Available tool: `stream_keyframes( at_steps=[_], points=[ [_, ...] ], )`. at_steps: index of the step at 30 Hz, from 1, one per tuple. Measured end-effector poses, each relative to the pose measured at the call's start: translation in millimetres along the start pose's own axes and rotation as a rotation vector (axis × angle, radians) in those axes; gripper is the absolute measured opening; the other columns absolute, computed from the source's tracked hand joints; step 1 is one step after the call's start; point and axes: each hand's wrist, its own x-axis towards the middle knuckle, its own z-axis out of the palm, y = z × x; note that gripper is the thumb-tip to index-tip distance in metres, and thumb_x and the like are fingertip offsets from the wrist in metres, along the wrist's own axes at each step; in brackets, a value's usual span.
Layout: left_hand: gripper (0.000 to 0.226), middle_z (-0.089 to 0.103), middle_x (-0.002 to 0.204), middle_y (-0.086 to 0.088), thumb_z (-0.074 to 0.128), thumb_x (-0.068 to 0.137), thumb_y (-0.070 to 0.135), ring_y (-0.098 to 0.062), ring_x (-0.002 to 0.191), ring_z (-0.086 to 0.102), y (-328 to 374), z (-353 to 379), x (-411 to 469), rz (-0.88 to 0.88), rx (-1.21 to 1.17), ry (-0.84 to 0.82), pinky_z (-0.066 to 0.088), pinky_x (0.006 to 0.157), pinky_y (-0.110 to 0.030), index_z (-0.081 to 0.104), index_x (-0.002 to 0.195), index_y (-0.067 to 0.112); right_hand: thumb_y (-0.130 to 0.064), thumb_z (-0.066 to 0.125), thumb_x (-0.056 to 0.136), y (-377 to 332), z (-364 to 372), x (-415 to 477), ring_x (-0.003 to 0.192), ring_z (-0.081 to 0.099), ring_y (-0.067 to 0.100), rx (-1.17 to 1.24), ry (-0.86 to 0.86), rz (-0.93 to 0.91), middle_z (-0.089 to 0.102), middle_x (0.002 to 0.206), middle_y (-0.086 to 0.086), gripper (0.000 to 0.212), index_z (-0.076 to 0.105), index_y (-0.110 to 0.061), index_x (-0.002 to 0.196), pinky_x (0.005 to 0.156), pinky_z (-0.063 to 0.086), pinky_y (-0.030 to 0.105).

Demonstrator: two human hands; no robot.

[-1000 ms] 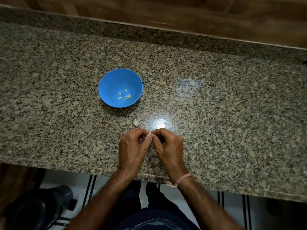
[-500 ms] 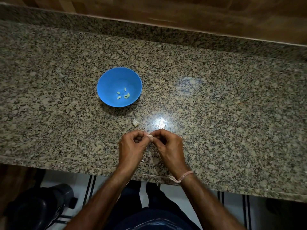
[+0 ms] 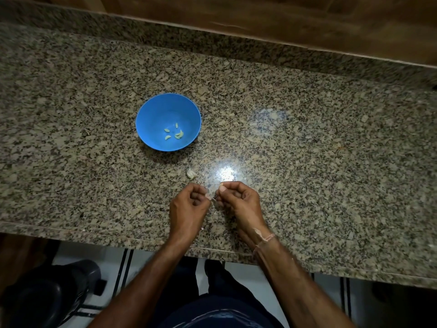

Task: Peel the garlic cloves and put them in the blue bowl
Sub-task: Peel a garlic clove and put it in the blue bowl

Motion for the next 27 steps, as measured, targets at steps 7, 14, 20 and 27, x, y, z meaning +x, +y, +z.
stream_keyframes(
  at_steps=[7, 14, 20, 27],
  points=[
    [0.009, 0.073, 0.085, 0.011, 0.071, 0.096, 0.030, -0.007, 0.081, 0.069, 0, 0, 10, 0.039, -0.018, 0.015, 0.056, 0.067, -0.025, 0.077, 0.097, 0.023, -0.004, 0.075, 0.092, 0, -1, -1, 0.100, 0.074, 0.030, -0.052, -0.026, 0.008, 0.078, 0.105, 0.015, 0.016, 0.076, -0.003, 0.108, 0.087, 0.061, 0.033],
    [0.010, 0.078, 0.090, 0.012, 0.079, 0.090, 0.032, -0.005, 0.087, 0.073, 6, -8, 6, 0.081, -0.148, -0.078, 0.060, 0.076, -0.024, 0.080, 0.097, 0.024, -0.008, 0.076, 0.092, -5, -6, 1, 0.094, 0.076, 0.021, -0.393, -0.059, -0.230, 0.079, 0.096, 0.004, 0.009, 0.078, -0.008, 0.100, 0.084, 0.063, 0.034],
    [0.007, 0.079, 0.088, 0.007, 0.079, 0.091, 0.021, -0.007, 0.085, 0.074, 8, -14, 7, 0.097, -0.186, -0.161, 0.060, 0.076, -0.021, 0.081, 0.096, 0.018, -0.008, 0.077, 0.091, -5, -8, 1, 0.093, 0.075, 0.015, -0.495, -0.027, -0.361, 0.079, 0.093, -0.001, 0.008, 0.079, -0.011, 0.098, 0.089, 0.063, 0.040],
    [0.011, 0.076, 0.093, 0.010, 0.080, 0.089, 0.031, -0.007, 0.083, 0.070, 4, -13, 3, 0.148, -0.112, -0.076, 0.055, 0.069, -0.016, 0.079, 0.097, 0.023, -0.009, 0.075, 0.093, -13, -2, -1, 0.087, 0.072, 0.005, -0.705, -0.013, -0.453, 0.076, 0.089, -0.007, 0.006, 0.078, -0.014, 0.095, 0.081, 0.062, 0.030]
  ],
)
